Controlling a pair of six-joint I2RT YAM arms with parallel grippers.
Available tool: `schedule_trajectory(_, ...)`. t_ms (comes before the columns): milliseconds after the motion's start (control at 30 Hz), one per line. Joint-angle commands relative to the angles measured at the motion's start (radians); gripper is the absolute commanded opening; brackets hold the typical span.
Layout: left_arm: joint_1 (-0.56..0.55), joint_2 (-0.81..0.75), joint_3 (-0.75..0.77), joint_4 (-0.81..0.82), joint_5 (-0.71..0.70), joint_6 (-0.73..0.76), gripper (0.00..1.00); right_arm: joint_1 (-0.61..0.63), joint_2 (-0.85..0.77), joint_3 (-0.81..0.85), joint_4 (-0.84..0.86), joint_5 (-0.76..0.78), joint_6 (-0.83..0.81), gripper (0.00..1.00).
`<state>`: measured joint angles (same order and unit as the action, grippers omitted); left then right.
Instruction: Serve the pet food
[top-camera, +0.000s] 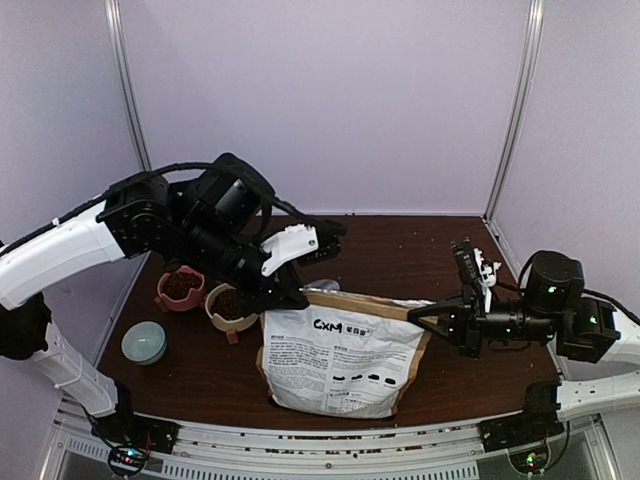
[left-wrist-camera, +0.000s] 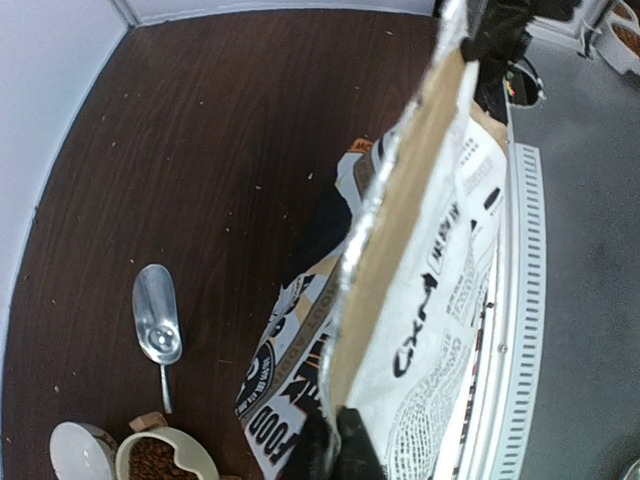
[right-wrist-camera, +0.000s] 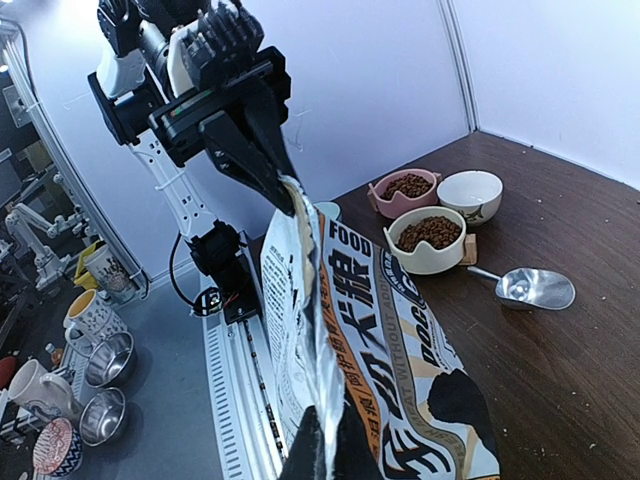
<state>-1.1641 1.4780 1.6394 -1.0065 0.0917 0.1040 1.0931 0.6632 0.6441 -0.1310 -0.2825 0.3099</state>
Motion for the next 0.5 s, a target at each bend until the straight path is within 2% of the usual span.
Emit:
schedule_trajectory(0, 0.033, -0.032, -0.023, -0.049, -0.086, 0.008, 0.0, -0.006, -0.049, 0.004, 0.002, 0.04, -0.011, 0.0)
schedule_trajectory(100, 0.034, -0.038, -0.024, -0.048, -0.093, 0.009, 0.0, -0.006, -0.051, 0.004, -0.002, 0.043, -0.011, 0.0)
schedule_trajectory(133, 0.036, -0.039, -0.024, -0.049, -0.1, 0.009, 0.06, -0.007, -0.051, 0.004, -0.003, 0.044, -0.011, 0.0)
schedule_trajectory(167, 0.039, -0.041, -0.026, -0.049, -0.106, 0.01, 0.17, -0.007, -0.054, 0.004, -0.004, 0.044, -0.011, 0.0)
schedule_trajectory(233, 0.045, -0.049, -0.03, -0.048, -0.109, 0.009, 0.22, -0.007, -0.057, 0.002, -0.004, 0.046, -0.012, 0.0)
schedule_trajectory(267, 0.046, -0.051, -0.031, -0.049, -0.11, 0.009, 0.21, -0.007, -0.058, 0.003, -0.005, 0.047, -0.011, 0.0)
schedule_trajectory(333, 0.049, -0.055, -0.035, -0.049, -0.105, 0.012, 0.0, -0.006, -0.06, 0.003, -0.009, 0.048, -0.011, 0.0)
schedule_trajectory(467, 0.051, -0.065, -0.041, -0.048, -0.104, 0.011, 0.0, -0.006, -0.062, 0.002, -0.011, 0.05, -0.01, 0.0)
